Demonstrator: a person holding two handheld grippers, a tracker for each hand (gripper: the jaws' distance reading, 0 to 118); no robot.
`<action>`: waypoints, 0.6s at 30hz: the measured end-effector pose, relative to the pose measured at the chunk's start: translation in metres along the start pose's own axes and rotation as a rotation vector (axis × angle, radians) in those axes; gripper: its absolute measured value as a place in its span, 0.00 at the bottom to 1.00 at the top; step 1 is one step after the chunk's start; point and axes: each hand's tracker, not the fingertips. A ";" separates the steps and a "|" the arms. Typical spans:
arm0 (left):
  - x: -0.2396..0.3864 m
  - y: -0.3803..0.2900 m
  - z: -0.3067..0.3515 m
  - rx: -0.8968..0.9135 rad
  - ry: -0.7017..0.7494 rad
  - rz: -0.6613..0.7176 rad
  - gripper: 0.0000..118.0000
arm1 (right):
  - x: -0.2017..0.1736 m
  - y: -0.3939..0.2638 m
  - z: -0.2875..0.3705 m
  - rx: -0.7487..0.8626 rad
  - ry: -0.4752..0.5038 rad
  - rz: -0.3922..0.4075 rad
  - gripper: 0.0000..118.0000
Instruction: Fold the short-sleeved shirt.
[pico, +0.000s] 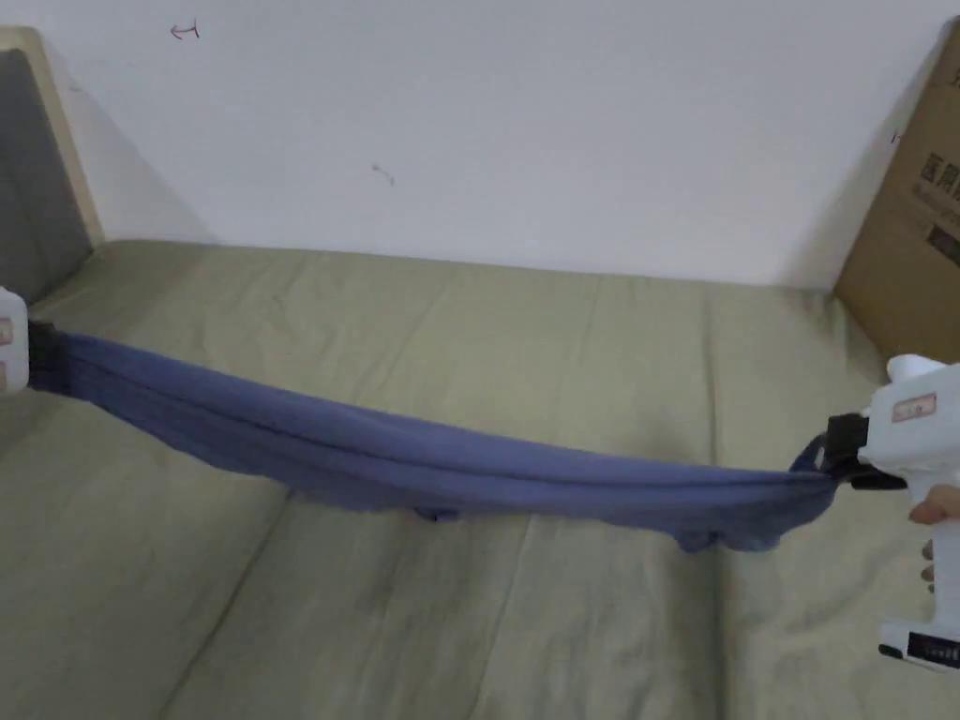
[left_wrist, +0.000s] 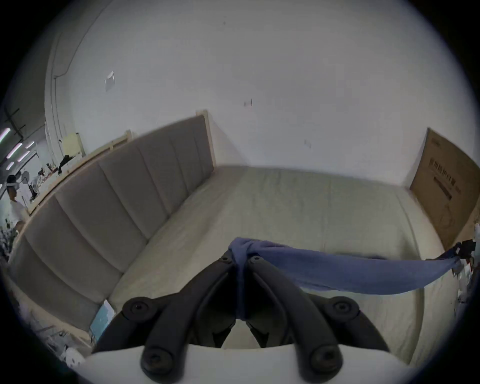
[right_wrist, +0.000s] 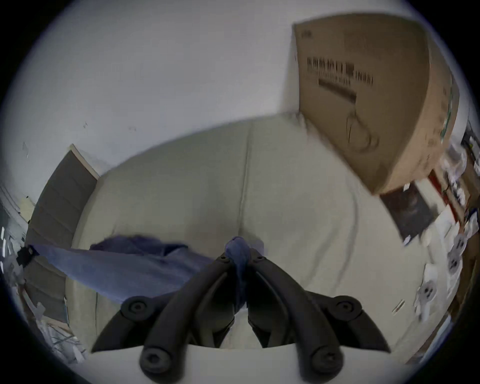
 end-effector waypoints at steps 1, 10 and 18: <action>-0.004 -0.018 -0.003 -0.036 -0.005 0.000 0.03 | 0.004 -0.015 -0.005 -0.016 0.010 0.004 0.06; -0.039 -0.173 0.028 -0.300 0.001 0.014 0.03 | 0.036 -0.138 -0.005 -0.169 0.006 -0.059 0.06; -0.075 -0.254 0.095 -0.384 0.001 0.017 0.03 | 0.064 -0.208 0.032 -0.175 -0.012 -0.095 0.06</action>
